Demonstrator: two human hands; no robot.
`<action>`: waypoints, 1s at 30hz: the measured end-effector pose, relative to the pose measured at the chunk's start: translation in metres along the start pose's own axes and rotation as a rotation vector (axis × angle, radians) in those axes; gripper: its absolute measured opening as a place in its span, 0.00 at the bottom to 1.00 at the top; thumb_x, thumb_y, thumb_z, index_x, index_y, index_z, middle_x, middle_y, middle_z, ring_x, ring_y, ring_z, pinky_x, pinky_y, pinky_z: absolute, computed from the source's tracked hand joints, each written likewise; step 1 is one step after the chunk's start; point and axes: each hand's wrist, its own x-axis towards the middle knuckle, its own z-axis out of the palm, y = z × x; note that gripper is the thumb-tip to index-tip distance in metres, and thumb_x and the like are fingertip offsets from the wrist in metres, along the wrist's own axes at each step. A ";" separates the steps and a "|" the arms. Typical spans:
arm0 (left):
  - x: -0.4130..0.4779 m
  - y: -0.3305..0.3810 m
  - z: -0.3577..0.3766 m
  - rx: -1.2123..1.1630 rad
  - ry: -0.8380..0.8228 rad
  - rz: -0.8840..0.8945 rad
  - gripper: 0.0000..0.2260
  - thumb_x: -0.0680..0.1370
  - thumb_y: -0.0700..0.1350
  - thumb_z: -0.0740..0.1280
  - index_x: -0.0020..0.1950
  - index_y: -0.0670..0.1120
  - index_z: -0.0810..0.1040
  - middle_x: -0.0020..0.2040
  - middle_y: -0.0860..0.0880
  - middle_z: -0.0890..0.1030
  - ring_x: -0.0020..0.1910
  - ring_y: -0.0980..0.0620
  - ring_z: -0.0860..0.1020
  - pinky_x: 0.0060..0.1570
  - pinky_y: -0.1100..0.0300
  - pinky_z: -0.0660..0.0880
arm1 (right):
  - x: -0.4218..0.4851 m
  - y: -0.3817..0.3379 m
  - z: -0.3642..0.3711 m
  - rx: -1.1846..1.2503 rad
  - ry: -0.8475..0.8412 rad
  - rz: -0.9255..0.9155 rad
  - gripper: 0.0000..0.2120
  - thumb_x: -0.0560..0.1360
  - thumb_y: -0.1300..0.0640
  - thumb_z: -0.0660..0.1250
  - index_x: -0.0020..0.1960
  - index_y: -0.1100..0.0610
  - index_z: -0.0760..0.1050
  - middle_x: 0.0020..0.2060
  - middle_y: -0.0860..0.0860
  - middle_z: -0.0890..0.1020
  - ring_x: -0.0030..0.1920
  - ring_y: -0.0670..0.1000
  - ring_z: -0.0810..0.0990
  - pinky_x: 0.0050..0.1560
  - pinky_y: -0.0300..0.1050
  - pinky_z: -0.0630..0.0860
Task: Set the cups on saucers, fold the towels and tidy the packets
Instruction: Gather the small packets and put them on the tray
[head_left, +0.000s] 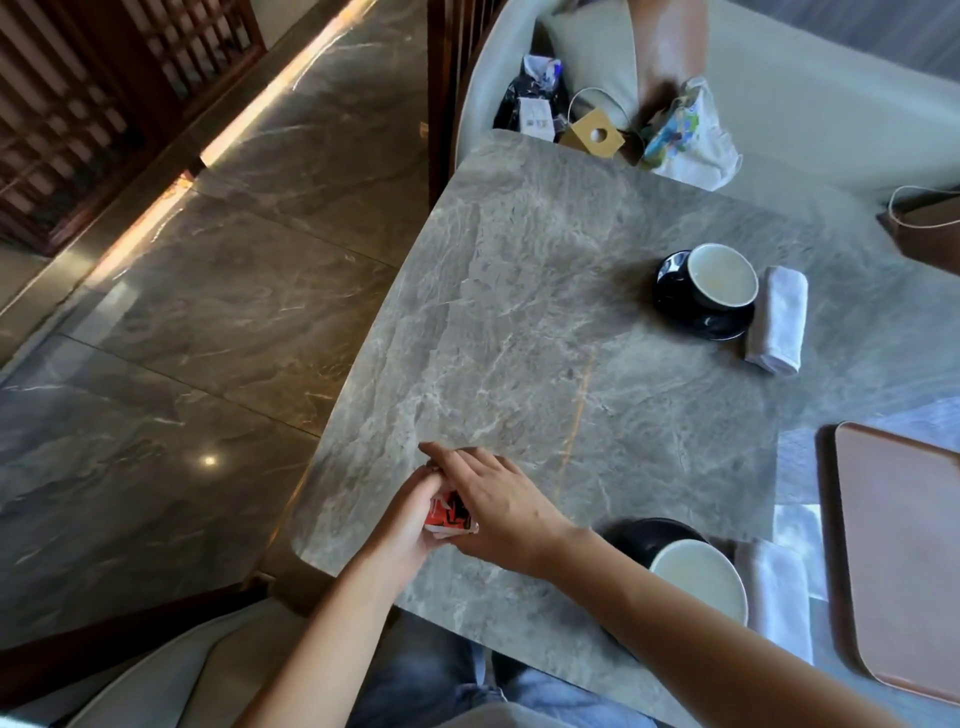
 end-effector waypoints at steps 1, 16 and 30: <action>0.000 0.000 0.002 0.011 0.012 -0.002 0.12 0.79 0.48 0.58 0.54 0.50 0.80 0.48 0.48 0.85 0.47 0.53 0.84 0.36 0.59 0.79 | 0.000 0.001 0.001 0.000 0.010 -0.015 0.42 0.71 0.50 0.70 0.76 0.51 0.49 0.66 0.49 0.71 0.68 0.49 0.64 0.67 0.49 0.65; 0.006 -0.016 0.059 0.222 0.208 0.075 0.09 0.76 0.42 0.59 0.55 0.44 0.71 0.48 0.43 0.80 0.46 0.48 0.79 0.41 0.56 0.75 | -0.024 0.010 0.003 1.499 0.324 0.701 0.27 0.76 0.34 0.48 0.69 0.44 0.66 0.64 0.41 0.71 0.64 0.43 0.72 0.68 0.51 0.68; 0.007 -0.049 0.184 0.268 0.082 0.040 0.10 0.76 0.37 0.60 0.57 0.44 0.68 0.46 0.43 0.79 0.42 0.49 0.78 0.39 0.55 0.76 | -0.132 0.094 -0.039 1.693 0.597 0.806 0.22 0.80 0.41 0.51 0.61 0.54 0.72 0.56 0.53 0.80 0.57 0.52 0.80 0.54 0.46 0.77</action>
